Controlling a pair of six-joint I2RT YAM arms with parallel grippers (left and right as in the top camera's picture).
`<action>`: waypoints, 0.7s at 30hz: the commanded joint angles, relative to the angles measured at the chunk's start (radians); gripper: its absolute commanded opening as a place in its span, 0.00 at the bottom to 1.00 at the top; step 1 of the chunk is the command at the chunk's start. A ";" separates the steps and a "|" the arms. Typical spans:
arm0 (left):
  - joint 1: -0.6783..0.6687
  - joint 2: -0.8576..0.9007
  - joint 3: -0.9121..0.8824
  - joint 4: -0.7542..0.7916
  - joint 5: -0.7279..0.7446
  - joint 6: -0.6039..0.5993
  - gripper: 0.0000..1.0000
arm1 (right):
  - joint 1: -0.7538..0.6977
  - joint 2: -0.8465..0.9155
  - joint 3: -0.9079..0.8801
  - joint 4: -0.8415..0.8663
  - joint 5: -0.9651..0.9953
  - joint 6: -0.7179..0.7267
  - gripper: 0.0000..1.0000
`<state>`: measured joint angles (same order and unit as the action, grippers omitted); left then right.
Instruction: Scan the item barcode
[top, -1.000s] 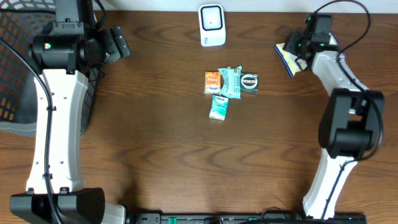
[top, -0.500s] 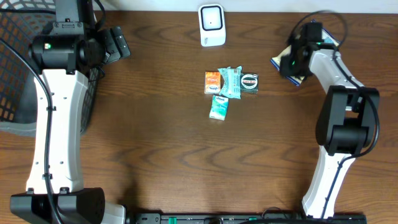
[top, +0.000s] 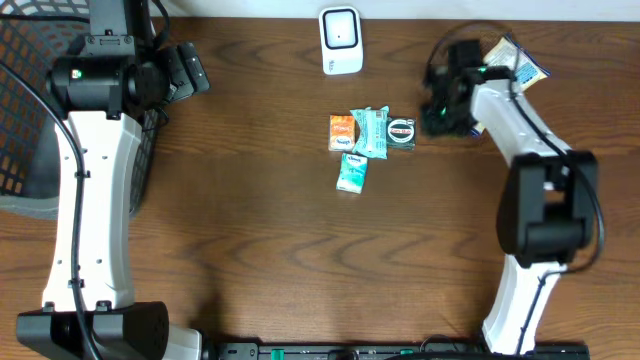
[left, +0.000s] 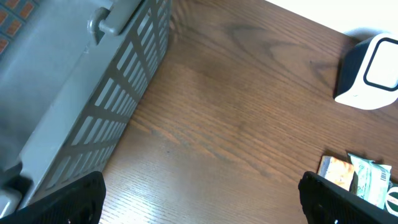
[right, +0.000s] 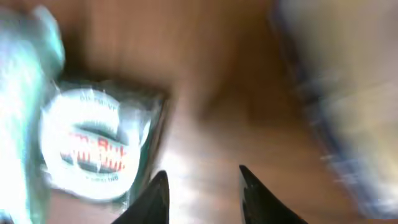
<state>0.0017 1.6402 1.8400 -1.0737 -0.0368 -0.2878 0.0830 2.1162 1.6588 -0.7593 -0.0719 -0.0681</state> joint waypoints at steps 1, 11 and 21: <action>-0.001 0.000 0.003 -0.003 -0.016 -0.002 0.98 | -0.034 -0.116 0.016 0.121 0.119 0.106 0.31; -0.001 0.000 0.003 -0.003 -0.016 -0.002 0.98 | -0.077 0.027 0.016 0.536 0.119 0.118 0.47; -0.001 0.000 0.003 -0.003 -0.016 -0.002 0.98 | -0.132 0.162 0.016 0.646 0.249 0.300 0.51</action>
<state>0.0017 1.6402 1.8400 -1.0740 -0.0368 -0.2878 -0.0181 2.2738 1.6733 -0.1043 0.1112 0.1593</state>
